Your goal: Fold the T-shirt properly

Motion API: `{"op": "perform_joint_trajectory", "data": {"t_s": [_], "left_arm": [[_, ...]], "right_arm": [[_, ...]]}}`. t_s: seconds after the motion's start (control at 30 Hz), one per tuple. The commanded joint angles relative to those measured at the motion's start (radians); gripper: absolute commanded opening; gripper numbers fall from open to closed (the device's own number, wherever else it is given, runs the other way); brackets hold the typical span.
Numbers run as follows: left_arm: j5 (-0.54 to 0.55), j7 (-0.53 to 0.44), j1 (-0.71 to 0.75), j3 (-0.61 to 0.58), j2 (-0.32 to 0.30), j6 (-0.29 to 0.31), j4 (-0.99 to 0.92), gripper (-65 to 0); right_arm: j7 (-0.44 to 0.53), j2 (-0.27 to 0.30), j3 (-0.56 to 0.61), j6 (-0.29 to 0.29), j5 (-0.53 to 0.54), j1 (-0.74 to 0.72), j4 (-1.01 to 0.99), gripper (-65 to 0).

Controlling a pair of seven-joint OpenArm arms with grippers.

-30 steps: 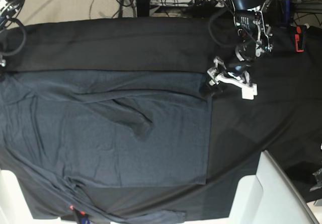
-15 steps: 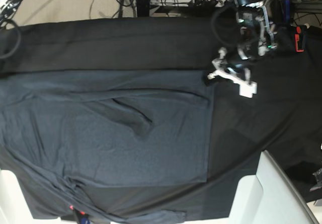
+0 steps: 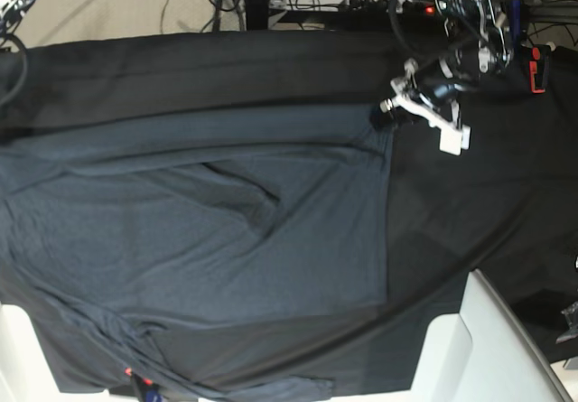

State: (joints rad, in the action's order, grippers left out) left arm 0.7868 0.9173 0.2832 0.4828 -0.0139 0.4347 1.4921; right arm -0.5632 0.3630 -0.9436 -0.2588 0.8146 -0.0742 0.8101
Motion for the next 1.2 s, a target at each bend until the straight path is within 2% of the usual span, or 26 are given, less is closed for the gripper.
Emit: {"op": "perform_joint_trajectory", "data": {"t_s": [0.0, 0.23, 0.37, 0.43, 0.57, 0.8, 1.17], "left_arm": [[0.018, -0.008, 0.006, 0.014, -0.007, 0.006, 0.034, -65.0], [0.018, -0.005, 0.037, 0.058, -0.021, 0.006, 0.097, -65.0], [0.018, 0.056, 0.035, 0.064, -0.028, 0.006, 0.100, -65.0], [0.018, 0.058, 0.035, 0.064, -0.028, 0.006, 0.100, -65.0], [0.012, 0.058, 0.035, 0.064, -0.031, 0.006, 0.100, -65.0], [0.012, 0.058, 0.038, 0.063, -0.053, 0.006, 0.100, -65.0], [0.013, 0.055, 0.109, 0.063, -0.068, 0.013, 0.100, -65.0]], "right_arm": [[0.018, 0.029, -0.005, -0.012, 0.016, -0.005, 0.019, -65.0], [0.016, 0.026, -0.007, -0.012, 0.022, 0.043, 0.019, -65.0], [-0.031, 0.024, -0.013, -0.012, 0.024, 0.060, 0.021, -65.0], [-0.041, 0.018, -0.059, -0.012, 0.022, 0.075, 0.035, -65.0], [-0.042, -0.026, -0.094, -0.012, 0.022, 0.138, 0.140, -65.0], [-0.131, -0.101, -0.154, -0.012, 0.016, 0.193, 0.277, -65.0], [-0.157, -0.141, -0.163, -0.012, 0.022, 0.259, 0.325, -65.0]]}}
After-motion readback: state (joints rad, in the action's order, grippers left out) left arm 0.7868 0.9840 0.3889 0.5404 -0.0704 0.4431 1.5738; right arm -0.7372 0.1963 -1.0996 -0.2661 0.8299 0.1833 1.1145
